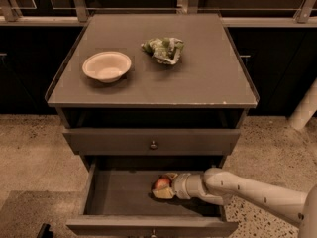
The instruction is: Pick apple from middle drawer and place on counter
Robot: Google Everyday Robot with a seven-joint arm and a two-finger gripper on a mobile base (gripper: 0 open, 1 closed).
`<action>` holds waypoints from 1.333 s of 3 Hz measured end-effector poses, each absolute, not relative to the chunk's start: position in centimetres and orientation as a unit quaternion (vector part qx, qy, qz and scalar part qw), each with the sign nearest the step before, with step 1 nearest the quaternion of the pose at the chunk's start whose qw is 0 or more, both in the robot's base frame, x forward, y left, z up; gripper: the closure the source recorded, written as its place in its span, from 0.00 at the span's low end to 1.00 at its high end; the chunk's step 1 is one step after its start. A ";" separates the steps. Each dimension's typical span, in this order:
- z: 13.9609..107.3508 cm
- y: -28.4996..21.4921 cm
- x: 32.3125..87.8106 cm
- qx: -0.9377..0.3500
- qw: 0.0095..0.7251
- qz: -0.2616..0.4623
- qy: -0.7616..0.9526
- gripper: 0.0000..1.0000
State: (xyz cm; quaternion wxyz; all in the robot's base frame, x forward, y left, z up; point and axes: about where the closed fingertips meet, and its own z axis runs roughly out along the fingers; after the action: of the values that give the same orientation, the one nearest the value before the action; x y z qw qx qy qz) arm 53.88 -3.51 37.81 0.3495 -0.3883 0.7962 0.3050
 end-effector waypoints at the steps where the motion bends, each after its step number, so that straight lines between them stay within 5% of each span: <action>1: 38.6 -3.5 53.2 -0.387 0.355 0.308 0.793 1.00; 3: 50.1 -4.0 44.8 -0.368 0.407 0.309 0.777 1.00; 4: 58.5 -8.4 40.6 -0.353 0.445 0.260 0.780 1.00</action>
Offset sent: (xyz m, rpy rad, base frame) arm -0.1239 -0.0452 0.1261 0.1365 -0.0892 -0.1166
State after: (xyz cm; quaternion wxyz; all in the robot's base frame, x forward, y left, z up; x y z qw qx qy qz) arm 40.60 -8.42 58.53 0.4455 -0.3534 0.7804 0.2599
